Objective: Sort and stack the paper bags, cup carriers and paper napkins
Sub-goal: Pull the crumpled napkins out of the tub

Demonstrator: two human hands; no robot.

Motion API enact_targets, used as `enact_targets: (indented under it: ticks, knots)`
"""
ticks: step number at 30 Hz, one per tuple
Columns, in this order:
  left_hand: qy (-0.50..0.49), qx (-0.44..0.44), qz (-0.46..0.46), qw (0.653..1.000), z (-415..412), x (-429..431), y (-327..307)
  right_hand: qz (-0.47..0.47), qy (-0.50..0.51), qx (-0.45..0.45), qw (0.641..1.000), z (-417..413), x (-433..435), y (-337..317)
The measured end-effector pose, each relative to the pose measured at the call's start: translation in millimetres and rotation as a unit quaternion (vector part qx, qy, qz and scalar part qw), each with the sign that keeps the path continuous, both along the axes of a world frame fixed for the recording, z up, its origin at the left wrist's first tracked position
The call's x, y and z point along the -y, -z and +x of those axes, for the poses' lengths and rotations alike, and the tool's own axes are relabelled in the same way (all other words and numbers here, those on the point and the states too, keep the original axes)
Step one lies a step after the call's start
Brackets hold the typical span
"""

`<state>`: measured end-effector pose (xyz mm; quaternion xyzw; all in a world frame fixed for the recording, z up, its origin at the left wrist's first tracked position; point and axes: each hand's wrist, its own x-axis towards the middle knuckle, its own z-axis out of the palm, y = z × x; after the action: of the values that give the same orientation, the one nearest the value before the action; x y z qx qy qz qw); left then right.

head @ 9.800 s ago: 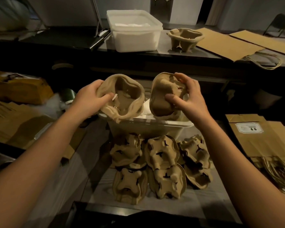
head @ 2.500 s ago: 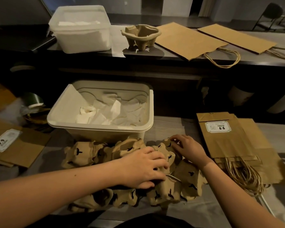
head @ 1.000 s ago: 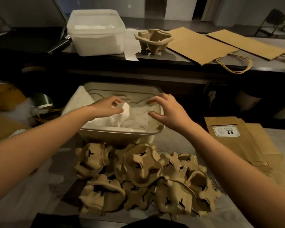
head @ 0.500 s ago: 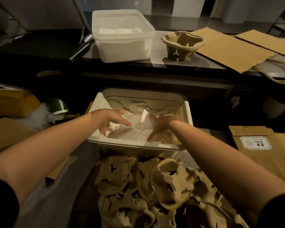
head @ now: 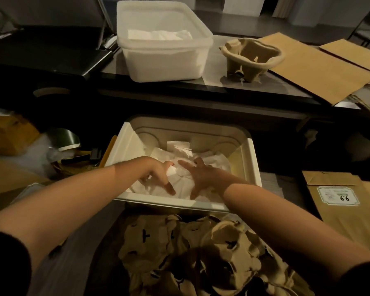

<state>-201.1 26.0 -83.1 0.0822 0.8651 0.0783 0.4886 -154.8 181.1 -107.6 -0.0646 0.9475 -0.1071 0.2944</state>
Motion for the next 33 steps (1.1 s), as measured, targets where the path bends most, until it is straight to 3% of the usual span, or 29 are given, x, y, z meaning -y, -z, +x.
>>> enact_targets:
  ticks: [7, 14, 22, 33]
  knots:
    - [-0.019, -0.019, 0.053, 0.998, 4.7, -3.4, 2.5, -0.059, 0.013, -0.015, 0.998, -7.8, 1.8, -5.6]
    - [0.006, -0.086, 0.062, 0.994, 3.3, -0.1, -13.6, -0.060, 0.034, -0.035, 0.997, -16.5, 2.5, -14.5]
    - [0.023, -0.142, 0.057, 0.988, 7.7, 8.3, -40.0, -0.132, 0.074, -0.044, 0.987, -7.5, -7.4, -40.4]
    - [0.024, -0.231, 0.063, 0.971, 34.5, 28.6, -66.3, -0.158, 0.142, -0.143, 0.967, 23.8, -27.6, -70.2]
